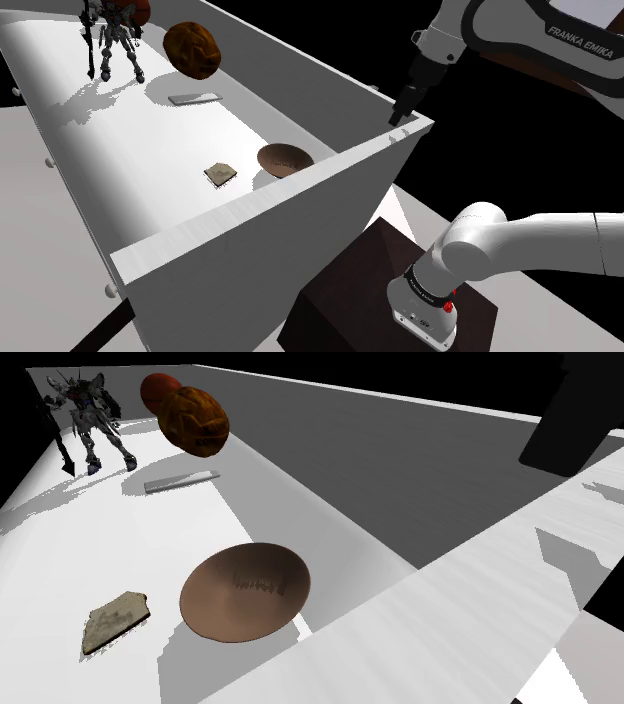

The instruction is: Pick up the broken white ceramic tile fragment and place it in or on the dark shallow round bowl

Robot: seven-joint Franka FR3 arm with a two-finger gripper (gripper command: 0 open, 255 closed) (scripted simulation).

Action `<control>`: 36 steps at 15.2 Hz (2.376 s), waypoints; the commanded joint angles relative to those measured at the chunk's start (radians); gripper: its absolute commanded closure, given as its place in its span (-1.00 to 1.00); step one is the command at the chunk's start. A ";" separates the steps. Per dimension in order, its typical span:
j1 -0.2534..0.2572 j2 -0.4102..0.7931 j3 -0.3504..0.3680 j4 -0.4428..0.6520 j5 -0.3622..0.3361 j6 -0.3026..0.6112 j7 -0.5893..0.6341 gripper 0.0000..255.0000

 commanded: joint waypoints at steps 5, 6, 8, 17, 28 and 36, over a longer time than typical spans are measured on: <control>0.024 0.102 0.046 0.007 0.024 0.086 0.039 -1.00; 0.029 0.129 0.057 0.011 0.029 0.106 0.048 -1.00; 0.039 0.186 0.080 0.024 0.037 0.146 0.067 -1.00; 0.078 0.468 0.179 0.138 0.042 0.294 0.152 -1.00; 0.133 0.857 0.274 0.404 -0.037 0.379 0.268 -1.00; 0.214 1.170 0.300 0.703 -0.128 0.357 0.337 -1.00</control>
